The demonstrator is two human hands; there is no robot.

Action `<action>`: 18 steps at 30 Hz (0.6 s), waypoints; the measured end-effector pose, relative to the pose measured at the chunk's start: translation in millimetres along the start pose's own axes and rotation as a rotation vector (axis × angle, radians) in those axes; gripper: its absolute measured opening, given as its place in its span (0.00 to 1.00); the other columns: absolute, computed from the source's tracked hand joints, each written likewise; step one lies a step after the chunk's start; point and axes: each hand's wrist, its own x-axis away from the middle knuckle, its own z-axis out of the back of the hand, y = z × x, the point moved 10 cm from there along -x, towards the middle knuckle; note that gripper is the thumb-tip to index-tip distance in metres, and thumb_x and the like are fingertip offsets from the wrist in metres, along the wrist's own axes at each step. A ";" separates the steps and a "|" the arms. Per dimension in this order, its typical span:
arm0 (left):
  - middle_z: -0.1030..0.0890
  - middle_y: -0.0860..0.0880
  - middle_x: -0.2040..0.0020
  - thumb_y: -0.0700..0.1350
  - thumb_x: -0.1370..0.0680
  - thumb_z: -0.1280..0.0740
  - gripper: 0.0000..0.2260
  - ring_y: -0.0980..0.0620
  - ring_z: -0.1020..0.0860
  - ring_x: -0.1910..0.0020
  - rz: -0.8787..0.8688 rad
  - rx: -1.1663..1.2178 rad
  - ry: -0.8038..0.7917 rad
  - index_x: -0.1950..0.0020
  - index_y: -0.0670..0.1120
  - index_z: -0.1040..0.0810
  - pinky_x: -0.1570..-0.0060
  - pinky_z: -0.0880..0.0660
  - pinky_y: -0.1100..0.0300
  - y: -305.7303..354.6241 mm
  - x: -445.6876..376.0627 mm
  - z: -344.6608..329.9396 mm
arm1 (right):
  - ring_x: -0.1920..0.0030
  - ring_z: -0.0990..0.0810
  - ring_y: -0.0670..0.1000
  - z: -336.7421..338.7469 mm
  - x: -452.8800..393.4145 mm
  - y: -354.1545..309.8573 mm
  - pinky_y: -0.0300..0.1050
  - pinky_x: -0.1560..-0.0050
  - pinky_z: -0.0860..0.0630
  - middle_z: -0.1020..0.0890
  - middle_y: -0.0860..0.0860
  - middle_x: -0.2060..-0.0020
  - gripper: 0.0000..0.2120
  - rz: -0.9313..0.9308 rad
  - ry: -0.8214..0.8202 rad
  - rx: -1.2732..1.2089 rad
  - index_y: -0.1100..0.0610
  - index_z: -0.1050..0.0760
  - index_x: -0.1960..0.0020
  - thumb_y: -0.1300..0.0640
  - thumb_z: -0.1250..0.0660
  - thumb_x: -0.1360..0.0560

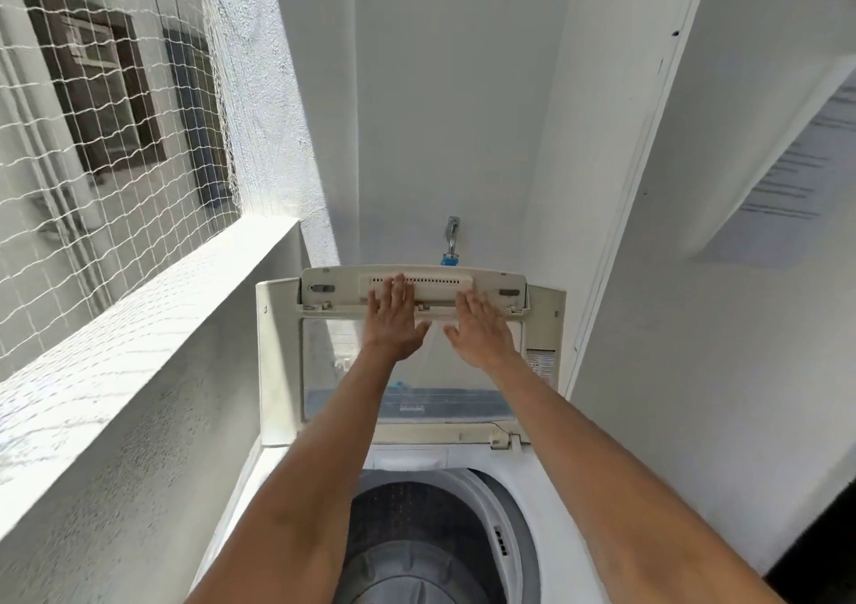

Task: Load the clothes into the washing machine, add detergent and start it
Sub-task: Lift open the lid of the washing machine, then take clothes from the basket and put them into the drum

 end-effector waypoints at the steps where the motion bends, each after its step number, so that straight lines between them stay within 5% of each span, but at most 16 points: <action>1: 0.67 0.44 0.23 0.60 0.19 0.53 0.34 0.45 0.65 0.24 0.016 0.013 -0.038 0.24 0.41 0.65 0.28 0.67 0.46 0.0 -2.1 -1.2 | 0.23 0.60 0.56 -4.9 4.1 4.1 0.56 0.24 0.57 0.56 0.54 0.22 0.32 -0.017 -0.038 -0.019 0.57 0.59 0.22 0.44 0.51 0.19; 6: 0.66 0.44 0.23 0.60 0.19 0.54 0.33 0.46 0.64 0.24 0.061 0.085 -0.113 0.23 0.42 0.62 0.27 0.65 0.45 6.6 2.4 5.8 | 0.23 0.61 0.55 5.7 30.9 25.8 0.57 0.25 0.57 0.57 0.53 0.23 0.31 -0.044 -0.041 -0.036 0.53 0.60 0.22 0.43 0.52 0.19; 10: 0.61 0.44 0.22 0.55 0.18 0.52 0.29 0.45 0.61 0.23 0.033 0.190 -0.003 0.22 0.43 0.58 0.26 0.62 0.44 37.3 31.9 13.4 | 0.23 0.56 0.55 24.3 65.8 52.7 0.58 0.25 0.53 0.53 0.53 0.22 0.29 -0.083 0.063 -0.100 0.53 0.57 0.22 0.45 0.50 0.18; 15: 0.45 0.44 0.22 0.52 0.18 0.48 0.24 0.44 0.46 0.24 -0.103 0.387 -0.038 0.23 0.45 0.45 0.26 0.50 0.45 146.6 98.4 -33.4 | 0.27 0.37 0.57 8.1 152.2 110.2 0.58 0.29 0.39 0.32 0.57 0.29 0.25 -0.108 0.210 -0.076 0.57 0.39 0.26 0.49 0.51 0.19; 18: 0.33 0.43 0.28 0.50 0.19 0.45 0.21 0.43 0.34 0.30 -0.232 0.465 -0.095 0.26 0.45 0.39 0.31 0.40 0.49 231.2 132.1 -63.7 | 0.43 0.21 0.57 -27.9 205.8 165.7 0.53 0.42 0.26 0.20 0.55 0.44 0.25 -0.178 0.253 -0.095 0.58 0.25 0.38 0.48 0.53 0.23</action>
